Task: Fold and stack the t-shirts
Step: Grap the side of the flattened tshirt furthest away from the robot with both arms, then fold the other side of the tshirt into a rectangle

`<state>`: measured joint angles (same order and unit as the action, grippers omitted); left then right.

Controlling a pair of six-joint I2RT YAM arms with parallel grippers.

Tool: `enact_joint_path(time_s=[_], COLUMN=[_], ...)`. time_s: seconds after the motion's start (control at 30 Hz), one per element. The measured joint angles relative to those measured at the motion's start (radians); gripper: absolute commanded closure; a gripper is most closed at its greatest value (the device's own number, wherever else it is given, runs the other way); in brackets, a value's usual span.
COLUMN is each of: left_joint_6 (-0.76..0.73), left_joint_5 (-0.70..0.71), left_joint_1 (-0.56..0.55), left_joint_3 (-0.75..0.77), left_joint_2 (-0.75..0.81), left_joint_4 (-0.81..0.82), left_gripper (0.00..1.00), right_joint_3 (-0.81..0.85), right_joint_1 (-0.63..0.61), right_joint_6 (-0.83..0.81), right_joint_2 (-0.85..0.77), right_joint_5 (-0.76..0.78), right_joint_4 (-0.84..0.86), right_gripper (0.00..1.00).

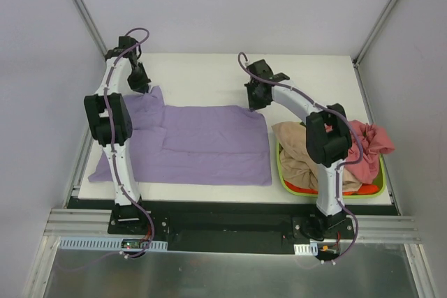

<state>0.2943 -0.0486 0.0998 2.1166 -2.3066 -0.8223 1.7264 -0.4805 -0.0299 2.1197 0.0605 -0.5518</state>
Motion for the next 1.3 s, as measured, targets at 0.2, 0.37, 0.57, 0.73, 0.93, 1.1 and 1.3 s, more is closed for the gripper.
enact_joint_path(time_s=[0.2, 0.37, 0.57, 0.73, 0.93, 1.1, 1.3], left_joint_6=[0.000, 0.000, 0.005, 0.008, 0.010, 0.036, 0.065], left_joint_5=[0.013, 0.035, 0.078, 0.108, 0.128, 0.165, 0.215], left_joint_1=[-0.016, -0.036, -0.042, -0.041, -0.042, -0.042, -0.042], left_joint_3=[-0.261, -0.490, -0.674, -0.747, -0.817, -0.893, -0.954], left_joint_2=[0.208, 0.373, 0.527, 0.611, 0.703, 0.785, 0.855], left_joint_4=[0.041, 0.093, 0.132, 0.154, 0.168, 0.173, 0.172], left_gripper=[1.00, 1.00, 1.00, 1.00, 1.00, 1.00, 1.00], right_joint_3=[-0.112, -0.208, -0.280, -0.330, -0.379, -0.411, -0.423], right_joint_1=[-0.027, -0.040, -0.048, -0.055, -0.057, -0.059, -0.061], right_joint_6=[-0.024, -0.035, -0.048, -0.060, -0.065, -0.075, -0.089], right_joint_2=[-0.135, -0.209, -0.272, -0.338, -0.401, -0.429, -0.438], right_joint_5=[-0.024, -0.029, -0.041, -0.043, -0.048, -0.071, -0.077], right_joint_4=[0.034, 0.042, 0.039, 0.039, 0.040, 0.035, 0.028], right_gripper=[1.00, 1.00, 1.00, 1.00, 1.00, 1.00, 1.00])
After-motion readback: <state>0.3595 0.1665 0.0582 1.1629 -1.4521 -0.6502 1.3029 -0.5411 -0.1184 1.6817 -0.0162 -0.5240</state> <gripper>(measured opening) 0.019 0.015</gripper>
